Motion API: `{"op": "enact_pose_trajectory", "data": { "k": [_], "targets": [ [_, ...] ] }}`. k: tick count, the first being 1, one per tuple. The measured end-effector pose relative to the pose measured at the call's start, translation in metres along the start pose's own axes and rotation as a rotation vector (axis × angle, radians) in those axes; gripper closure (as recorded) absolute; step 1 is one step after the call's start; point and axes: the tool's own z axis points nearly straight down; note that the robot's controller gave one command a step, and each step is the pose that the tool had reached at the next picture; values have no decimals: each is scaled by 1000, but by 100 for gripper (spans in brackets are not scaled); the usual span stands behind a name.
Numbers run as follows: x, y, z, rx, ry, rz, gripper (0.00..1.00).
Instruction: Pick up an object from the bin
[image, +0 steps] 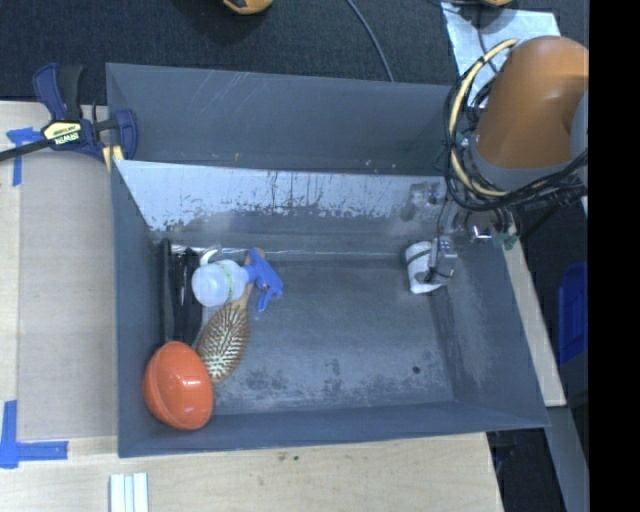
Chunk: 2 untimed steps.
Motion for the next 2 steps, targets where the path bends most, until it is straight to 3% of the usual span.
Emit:
{"op": "enact_pose_trajectory", "data": {
  "k": [1,2],
  "targets": [
    [-2,0,-5,1,-9,-2,0],
    [-5,-62,137,-13,-28,39,0]
  ]
}}
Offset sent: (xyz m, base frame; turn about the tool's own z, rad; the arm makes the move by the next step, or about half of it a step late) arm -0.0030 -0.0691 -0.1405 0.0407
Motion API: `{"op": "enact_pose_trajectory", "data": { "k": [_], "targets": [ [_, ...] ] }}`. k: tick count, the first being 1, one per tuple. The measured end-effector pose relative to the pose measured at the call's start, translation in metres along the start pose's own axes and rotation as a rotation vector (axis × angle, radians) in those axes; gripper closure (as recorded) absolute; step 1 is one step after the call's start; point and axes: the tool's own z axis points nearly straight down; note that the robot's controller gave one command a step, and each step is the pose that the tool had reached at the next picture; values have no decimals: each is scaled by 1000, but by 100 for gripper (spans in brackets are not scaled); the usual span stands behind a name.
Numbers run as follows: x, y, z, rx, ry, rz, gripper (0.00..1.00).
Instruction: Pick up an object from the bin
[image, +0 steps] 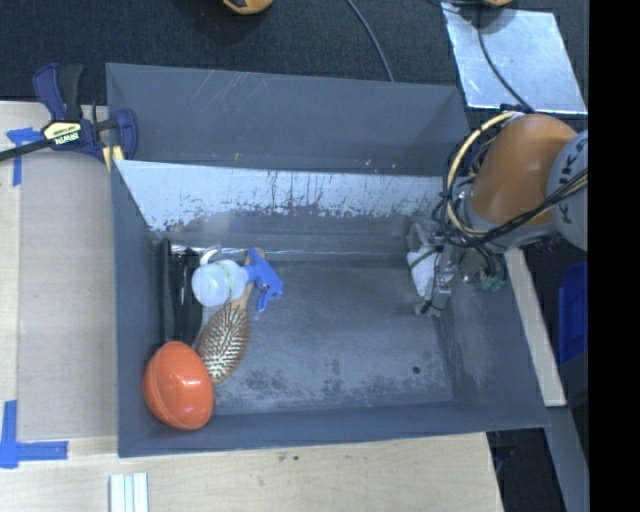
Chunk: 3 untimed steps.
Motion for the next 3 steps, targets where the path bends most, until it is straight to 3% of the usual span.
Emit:
{"op": "enact_pose_trajectory", "data": {
  "k": [1,2,3],
  "targets": [
    [-5,2,-3,-3,20,60,0],
    [-4,3,-7,-2,2,11,0],
    [-6,4,-7,-7,20,53,0]
  ]
}}
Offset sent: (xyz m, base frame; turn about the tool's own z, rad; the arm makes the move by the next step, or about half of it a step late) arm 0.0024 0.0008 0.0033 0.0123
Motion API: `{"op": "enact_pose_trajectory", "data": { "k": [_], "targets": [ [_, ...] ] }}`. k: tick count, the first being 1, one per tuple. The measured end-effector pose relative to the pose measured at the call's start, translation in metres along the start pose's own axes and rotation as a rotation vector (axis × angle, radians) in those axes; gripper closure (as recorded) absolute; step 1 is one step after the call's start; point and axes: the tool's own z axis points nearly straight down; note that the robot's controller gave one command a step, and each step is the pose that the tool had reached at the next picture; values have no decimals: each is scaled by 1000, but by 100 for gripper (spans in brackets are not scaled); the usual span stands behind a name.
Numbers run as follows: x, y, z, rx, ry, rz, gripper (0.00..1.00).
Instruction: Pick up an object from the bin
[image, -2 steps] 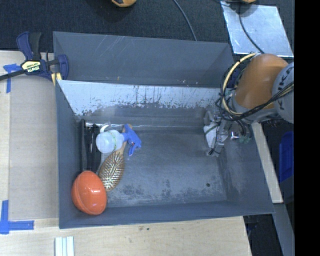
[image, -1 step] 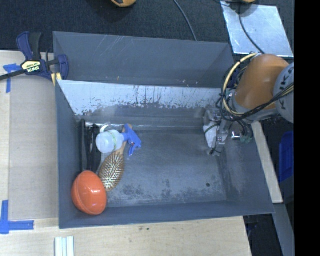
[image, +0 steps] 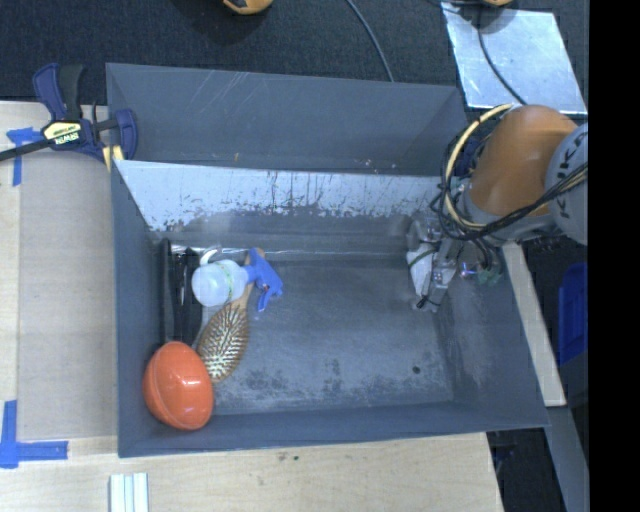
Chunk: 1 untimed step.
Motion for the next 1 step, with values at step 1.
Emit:
{"op": "enact_pose_trajectory", "data": {
  "k": [1],
  "targets": [
    [-7,-9,0,-3,-42,-363,100]
  ]
}}
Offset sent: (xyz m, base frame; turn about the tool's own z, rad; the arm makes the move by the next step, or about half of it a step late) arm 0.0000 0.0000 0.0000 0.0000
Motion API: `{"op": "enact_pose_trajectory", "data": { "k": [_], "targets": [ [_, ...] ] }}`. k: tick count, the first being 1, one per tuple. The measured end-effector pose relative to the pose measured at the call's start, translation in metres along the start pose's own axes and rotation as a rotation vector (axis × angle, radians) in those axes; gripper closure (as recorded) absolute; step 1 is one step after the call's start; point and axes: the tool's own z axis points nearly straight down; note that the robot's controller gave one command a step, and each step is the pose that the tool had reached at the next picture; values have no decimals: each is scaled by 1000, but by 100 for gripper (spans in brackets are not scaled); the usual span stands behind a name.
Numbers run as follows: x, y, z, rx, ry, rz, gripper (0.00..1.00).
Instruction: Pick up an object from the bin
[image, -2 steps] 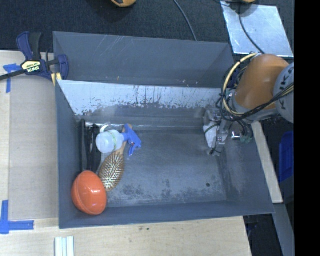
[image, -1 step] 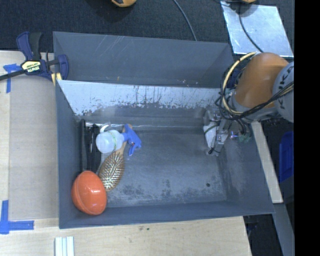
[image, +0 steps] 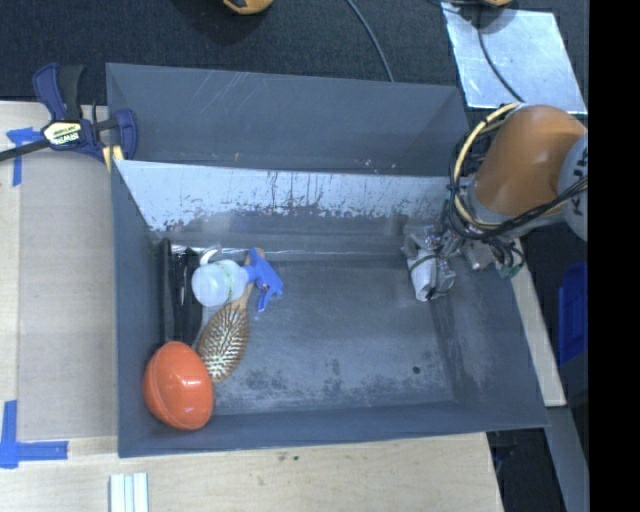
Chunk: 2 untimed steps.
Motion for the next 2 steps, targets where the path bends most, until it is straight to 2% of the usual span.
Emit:
{"op": "enact_pose_trajectory", "data": {
  "k": [1,2],
  "targets": [
    [-1,0,-1,0,-2,1,100],
    [-8,0,-99,6,-14,0,100]
  ]
}}
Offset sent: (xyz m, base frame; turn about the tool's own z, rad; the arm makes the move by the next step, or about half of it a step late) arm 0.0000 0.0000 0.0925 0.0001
